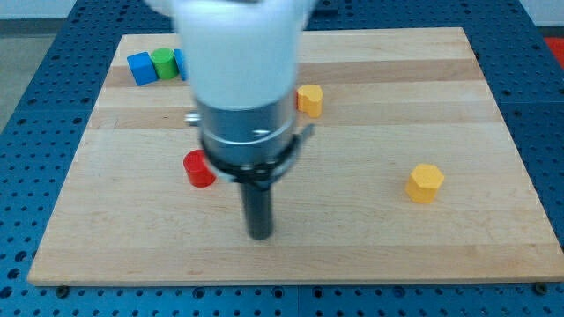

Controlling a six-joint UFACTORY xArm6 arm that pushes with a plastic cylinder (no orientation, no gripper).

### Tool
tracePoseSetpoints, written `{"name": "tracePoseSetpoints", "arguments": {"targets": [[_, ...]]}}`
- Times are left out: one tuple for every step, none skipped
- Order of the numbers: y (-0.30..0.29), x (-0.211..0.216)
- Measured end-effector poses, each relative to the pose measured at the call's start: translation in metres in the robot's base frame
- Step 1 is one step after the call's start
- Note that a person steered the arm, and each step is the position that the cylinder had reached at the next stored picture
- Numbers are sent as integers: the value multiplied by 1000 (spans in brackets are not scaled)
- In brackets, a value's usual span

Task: Move the red circle left to the red star

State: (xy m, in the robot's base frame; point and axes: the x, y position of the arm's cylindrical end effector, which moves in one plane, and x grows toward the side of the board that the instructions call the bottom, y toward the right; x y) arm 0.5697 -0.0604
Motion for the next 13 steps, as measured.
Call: {"name": "tracePoseSetpoints", "arguments": {"targets": [[-52, 0], [-85, -1], [-86, -6], [-82, -26], [-82, -33], [-82, -63], [-79, -105], [-77, -145], [-73, -181], [-80, -177], [-110, -146], [-128, -122], [-104, -41]]}}
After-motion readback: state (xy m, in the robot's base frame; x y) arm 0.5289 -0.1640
